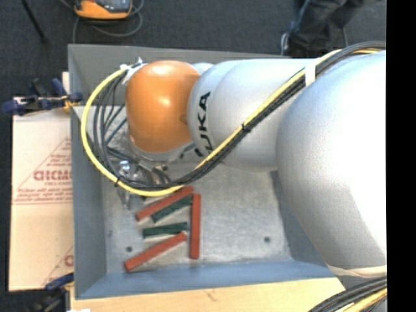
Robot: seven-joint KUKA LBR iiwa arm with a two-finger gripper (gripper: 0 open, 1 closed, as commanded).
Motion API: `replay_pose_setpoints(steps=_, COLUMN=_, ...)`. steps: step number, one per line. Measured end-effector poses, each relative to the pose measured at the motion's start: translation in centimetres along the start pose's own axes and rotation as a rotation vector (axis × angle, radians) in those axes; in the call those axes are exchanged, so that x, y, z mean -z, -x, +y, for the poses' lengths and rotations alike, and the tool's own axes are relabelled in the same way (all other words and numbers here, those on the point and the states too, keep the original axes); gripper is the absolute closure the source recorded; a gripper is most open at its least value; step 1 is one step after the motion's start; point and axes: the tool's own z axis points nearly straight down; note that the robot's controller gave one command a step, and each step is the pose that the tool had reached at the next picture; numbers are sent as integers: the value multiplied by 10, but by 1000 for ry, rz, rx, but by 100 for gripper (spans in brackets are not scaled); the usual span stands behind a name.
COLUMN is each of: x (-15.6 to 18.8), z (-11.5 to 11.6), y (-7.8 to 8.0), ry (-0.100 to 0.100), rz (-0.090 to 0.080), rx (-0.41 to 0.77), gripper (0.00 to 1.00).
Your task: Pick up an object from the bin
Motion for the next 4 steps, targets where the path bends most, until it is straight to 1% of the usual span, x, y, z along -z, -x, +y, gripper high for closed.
replay_pose_setpoints(steps=1, x=9, z=-10, y=25, ry=0, rz=-1, rx=-13, gripper=100)
replay_pose_setpoints(steps=2, x=54, z=-33, y=44, ry=-1, rz=-5, rx=-27, gripper=100)
replay_pose_setpoints(steps=3, x=10, z=-33, y=25, ry=-2, rz=7, rx=-15, gripper=100)
replay_pose_setpoints(steps=4, x=8, z=-16, y=23, ry=-2, rz=3, rx=3, gripper=100)
